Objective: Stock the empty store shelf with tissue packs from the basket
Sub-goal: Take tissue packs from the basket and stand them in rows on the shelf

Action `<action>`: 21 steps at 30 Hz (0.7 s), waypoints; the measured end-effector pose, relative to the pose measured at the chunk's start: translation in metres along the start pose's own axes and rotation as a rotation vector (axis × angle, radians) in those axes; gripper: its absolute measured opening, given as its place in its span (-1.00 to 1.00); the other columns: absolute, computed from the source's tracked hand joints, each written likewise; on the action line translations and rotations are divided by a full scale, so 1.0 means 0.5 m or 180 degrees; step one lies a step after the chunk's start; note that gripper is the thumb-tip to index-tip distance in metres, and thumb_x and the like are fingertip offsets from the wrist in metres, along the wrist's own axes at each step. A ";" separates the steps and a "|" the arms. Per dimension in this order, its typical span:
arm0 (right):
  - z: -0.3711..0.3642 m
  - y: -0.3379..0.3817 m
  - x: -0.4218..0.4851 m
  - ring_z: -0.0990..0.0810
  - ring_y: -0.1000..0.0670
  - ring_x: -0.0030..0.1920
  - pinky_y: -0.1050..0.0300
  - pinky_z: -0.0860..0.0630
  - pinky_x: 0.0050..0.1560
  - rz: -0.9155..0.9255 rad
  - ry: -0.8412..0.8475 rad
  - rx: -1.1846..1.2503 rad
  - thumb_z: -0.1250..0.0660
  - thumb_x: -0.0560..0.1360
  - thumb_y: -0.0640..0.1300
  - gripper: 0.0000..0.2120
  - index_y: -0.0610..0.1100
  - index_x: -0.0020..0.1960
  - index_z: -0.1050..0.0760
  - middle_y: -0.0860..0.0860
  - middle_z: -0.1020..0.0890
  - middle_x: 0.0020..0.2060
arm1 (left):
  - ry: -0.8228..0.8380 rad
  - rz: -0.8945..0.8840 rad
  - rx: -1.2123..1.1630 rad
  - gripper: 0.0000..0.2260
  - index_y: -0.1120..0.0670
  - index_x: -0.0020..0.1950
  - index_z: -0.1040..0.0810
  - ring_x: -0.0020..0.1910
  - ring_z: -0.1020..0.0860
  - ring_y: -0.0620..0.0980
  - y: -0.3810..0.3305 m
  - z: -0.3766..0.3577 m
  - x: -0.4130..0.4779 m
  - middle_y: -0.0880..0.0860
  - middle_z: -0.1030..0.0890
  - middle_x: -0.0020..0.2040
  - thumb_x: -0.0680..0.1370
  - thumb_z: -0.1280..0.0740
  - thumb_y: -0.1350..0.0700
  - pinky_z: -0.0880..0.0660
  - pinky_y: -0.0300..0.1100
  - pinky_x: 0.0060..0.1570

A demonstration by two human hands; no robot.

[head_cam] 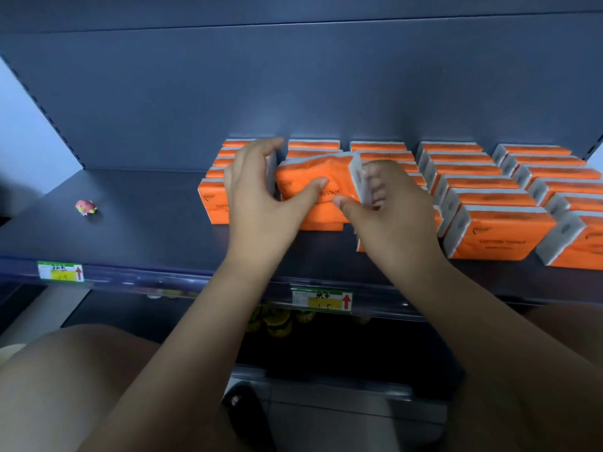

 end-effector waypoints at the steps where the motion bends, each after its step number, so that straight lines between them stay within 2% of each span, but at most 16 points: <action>1: -0.005 -0.007 -0.001 -0.61 0.05 -0.09 0.08 -0.56 -0.01 -0.0207 -0.0009 0.0094 -0.57 0.45 -0.03 -0.67 -0.05 0.12 -0.53 0.13 -0.62 -0.13 | -0.0051 0.0318 -0.0085 -0.51 -0.09 0.26 -0.50 0.30 -0.47 -0.12 0.012 0.000 0.000 -0.23 -0.49 0.20 0.40 -0.57 -0.12 -0.40 -0.04 0.37; 4: -0.020 -0.018 -0.006 -0.65 0.15 -0.10 0.13 -0.58 -0.06 -0.0496 0.0127 0.0343 -0.54 0.49 -0.04 -0.68 0.00 0.18 -0.51 0.10 -0.67 -0.14 | 0.0002 0.1046 -0.0626 -0.62 -0.02 0.17 -0.53 0.10 -0.58 -0.15 0.044 -0.004 -0.004 -0.15 -0.58 0.09 0.45 -0.59 -0.03 -0.54 0.03 0.23; 6: -0.029 -0.013 -0.005 -0.67 0.11 -0.10 0.12 -0.57 -0.08 -0.0318 0.0185 0.0247 -0.53 0.50 -0.05 -0.55 0.03 0.32 -0.44 0.09 -0.68 -0.13 | 0.0053 0.1206 -0.0851 -0.70 0.04 0.15 -0.56 0.00 -0.63 -0.08 0.051 -0.010 -0.003 -0.11 -0.64 0.01 0.50 -0.57 0.06 -0.60 0.00 0.14; 8: -0.035 -0.011 -0.002 -0.66 -0.03 -0.09 0.03 -0.57 -0.10 -0.0023 0.0170 -0.0207 -0.52 0.49 -0.02 -0.48 0.00 0.37 -0.38 0.01 -0.67 -0.12 | 0.0058 0.1213 -0.0947 -0.70 0.09 0.19 -0.57 0.02 -0.64 -0.11 0.048 -0.013 0.000 -0.12 -0.65 0.02 0.52 -0.55 0.13 -0.61 -0.14 0.08; 10: -0.036 -0.010 0.003 -0.60 -0.12 0.03 0.01 -0.52 -0.03 0.0177 0.0088 -0.0671 -0.53 0.47 0.02 -0.46 -0.08 0.35 -0.41 -0.06 -0.66 -0.03 | 0.0045 0.1175 -0.0973 -0.69 0.12 0.22 -0.57 0.05 -0.64 -0.12 0.045 -0.014 0.005 -0.12 -0.65 0.05 0.52 -0.54 0.19 -0.59 -0.21 0.07; 13: -0.034 -0.006 0.016 -0.51 -0.19 0.15 -0.04 -0.40 0.14 0.0357 0.0013 -0.1234 -0.56 0.42 0.05 -0.50 -0.17 0.23 -0.50 -0.09 -0.64 0.08 | 0.0093 0.1080 -0.0895 -0.70 0.08 0.18 -0.56 0.05 -0.64 -0.08 0.052 -0.018 0.009 -0.13 -0.64 0.06 0.50 -0.55 0.19 -0.61 -0.10 0.08; 15: -0.038 -0.011 0.023 -0.50 -0.20 0.19 -0.06 -0.39 0.19 0.0286 0.0052 -0.1340 -0.56 0.42 0.07 -0.46 -0.16 0.26 -0.50 -0.10 -0.64 0.12 | 0.0127 0.1005 -0.0849 -0.70 0.02 0.15 -0.55 0.05 -0.64 -0.07 0.062 -0.022 0.010 -0.11 -0.64 0.06 0.48 -0.55 0.15 -0.62 -0.04 0.08; 18: -0.048 -0.016 0.022 -0.51 -0.23 0.22 -0.11 -0.44 0.17 0.0275 0.0098 -0.1382 -0.57 0.40 0.05 -0.36 -0.14 0.39 -0.45 -0.09 -0.64 0.15 | 0.0137 0.0926 -0.0757 -0.69 -0.05 0.13 -0.52 -0.02 -0.59 -0.17 0.072 -0.025 0.008 -0.09 -0.62 0.03 0.49 -0.56 0.16 -0.55 -0.18 0.01; 21: -0.053 -0.018 0.018 -0.53 -0.24 0.15 -0.14 -0.47 0.12 0.0389 0.0114 -0.1535 -0.58 0.37 0.02 -0.39 -0.14 0.32 -0.48 -0.10 -0.66 0.07 | 0.0164 0.0858 -0.0632 -0.55 -0.02 0.30 -0.50 0.02 -0.54 -0.24 0.082 -0.029 -0.003 -0.18 -0.55 0.06 0.48 -0.56 0.18 -0.50 -0.28 0.07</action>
Point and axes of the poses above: each hand's wrist, its own x-axis towards the middle knuckle, its own z-axis out of the back of the hand, y = z × x, the point moved 4 cm from there along x, towards the middle knuckle
